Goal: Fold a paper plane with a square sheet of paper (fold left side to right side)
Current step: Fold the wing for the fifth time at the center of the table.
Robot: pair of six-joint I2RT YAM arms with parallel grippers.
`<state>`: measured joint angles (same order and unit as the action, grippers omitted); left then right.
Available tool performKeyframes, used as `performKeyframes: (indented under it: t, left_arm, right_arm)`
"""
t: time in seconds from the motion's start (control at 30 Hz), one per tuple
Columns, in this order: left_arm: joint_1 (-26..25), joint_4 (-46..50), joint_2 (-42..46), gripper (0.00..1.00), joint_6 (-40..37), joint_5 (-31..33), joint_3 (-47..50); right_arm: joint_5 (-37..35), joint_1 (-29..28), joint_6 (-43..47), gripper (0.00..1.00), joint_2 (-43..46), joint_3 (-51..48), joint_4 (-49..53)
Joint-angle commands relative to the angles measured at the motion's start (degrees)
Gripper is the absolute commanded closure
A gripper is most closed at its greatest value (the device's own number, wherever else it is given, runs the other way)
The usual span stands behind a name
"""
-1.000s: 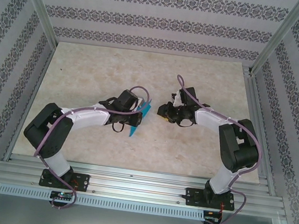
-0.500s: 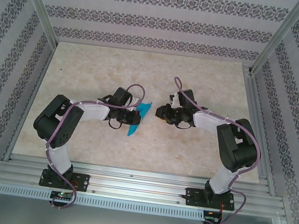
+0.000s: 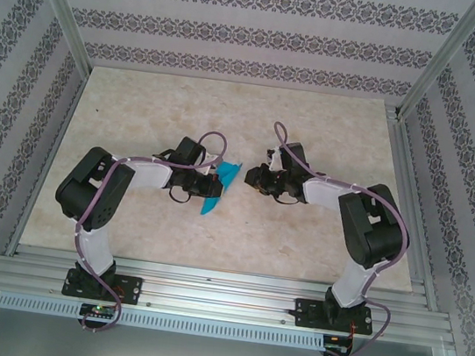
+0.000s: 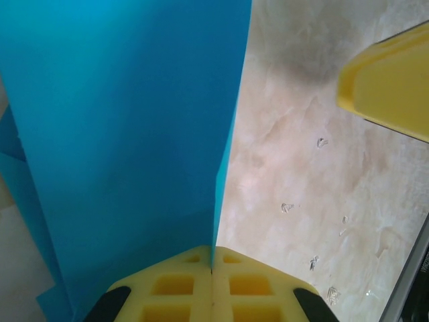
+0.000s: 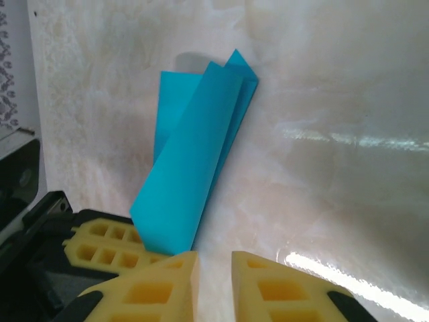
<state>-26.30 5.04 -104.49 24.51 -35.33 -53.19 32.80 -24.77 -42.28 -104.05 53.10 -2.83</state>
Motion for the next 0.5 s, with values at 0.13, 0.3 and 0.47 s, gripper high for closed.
performKeyframes:
  t: [0.13, 0.3, 0.47]
  left_arm:
    - [0.7, -5.3, 1.3, 0.95, 3.2, -0.9, -0.9]
    - [0.7, -6.3, 1.7, 0.95, 4.6, -0.6, -0.9]
    - [0.9, -6.9, 2.8, 0.95, 5.8, 0.8, -0.2]
  right_arm:
    - [-1.6, -1.1, -6.4, 0.87, -4.8, 2.3, -9.6]
    - [-2.1, -1.3, -6.8, 0.88, -6.4, 3.5, -9.8]
    - [-1.6, -1.8, -7.5, 0.89, -8.3, 4.9, -10.4]
